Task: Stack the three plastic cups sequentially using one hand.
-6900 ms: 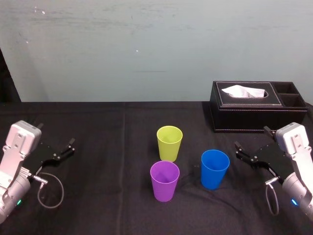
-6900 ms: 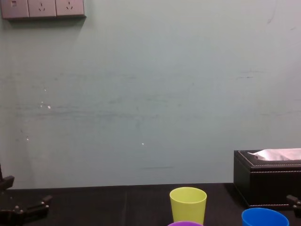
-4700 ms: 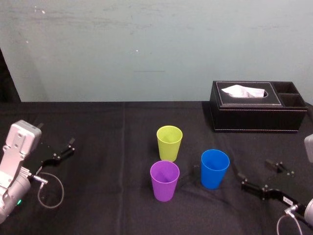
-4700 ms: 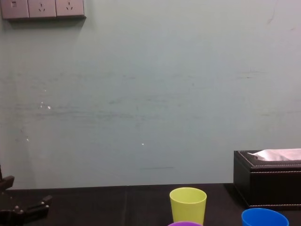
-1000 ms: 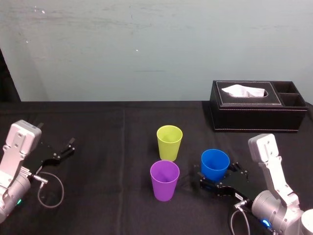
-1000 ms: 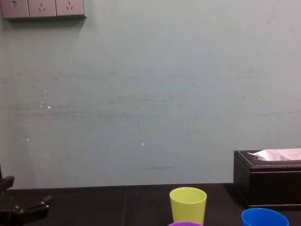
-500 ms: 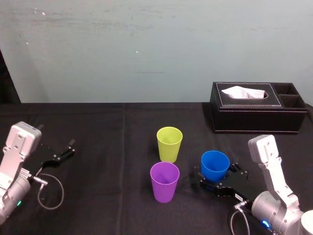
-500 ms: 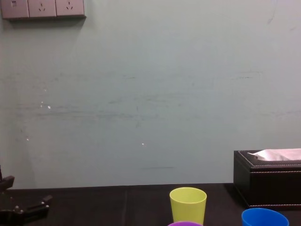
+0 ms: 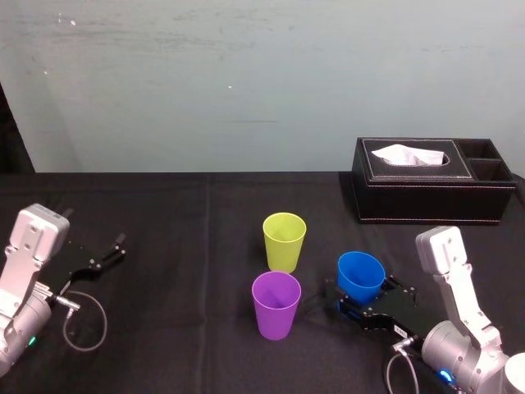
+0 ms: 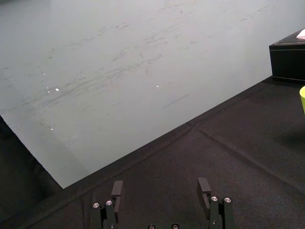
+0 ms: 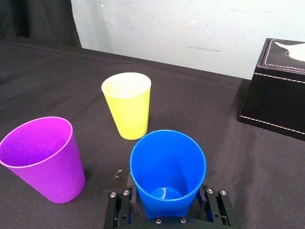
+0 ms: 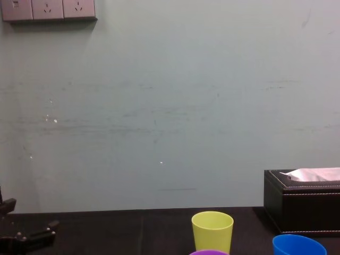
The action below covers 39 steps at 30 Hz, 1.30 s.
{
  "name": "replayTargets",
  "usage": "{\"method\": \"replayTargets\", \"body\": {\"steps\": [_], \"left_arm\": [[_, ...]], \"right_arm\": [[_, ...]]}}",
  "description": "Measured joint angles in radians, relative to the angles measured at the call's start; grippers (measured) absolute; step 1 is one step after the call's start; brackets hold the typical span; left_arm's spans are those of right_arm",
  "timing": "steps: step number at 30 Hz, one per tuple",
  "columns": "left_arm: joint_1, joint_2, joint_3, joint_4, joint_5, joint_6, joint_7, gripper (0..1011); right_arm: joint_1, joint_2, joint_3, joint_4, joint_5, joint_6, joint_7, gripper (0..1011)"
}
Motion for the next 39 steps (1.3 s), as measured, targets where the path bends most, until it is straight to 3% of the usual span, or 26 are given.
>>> {"method": "replayTargets", "body": {"steps": [12,19,31,39], "left_arm": [[0.000,0.000,0.000,0.000,0.000,0.000,0.000,1000],[0.000,0.000,0.000,0.000,0.000,0.000,0.000,1000],[0.000,0.000,0.000,0.000,0.000,0.000,0.000,1000],[0.000,0.000,0.000,0.000,0.000,0.000,0.000,1000]], "right_arm": [[-0.001,0.002,-0.001,-0.005,-0.001,0.000,0.000,715],[0.000,0.019,0.006,-0.058,-0.019,0.008,0.009,715],[0.048,0.056,0.022,-0.170,0.010,0.141,0.053,715],[0.082,0.064,0.005,-0.196,0.035,0.185,0.069,715]]}}
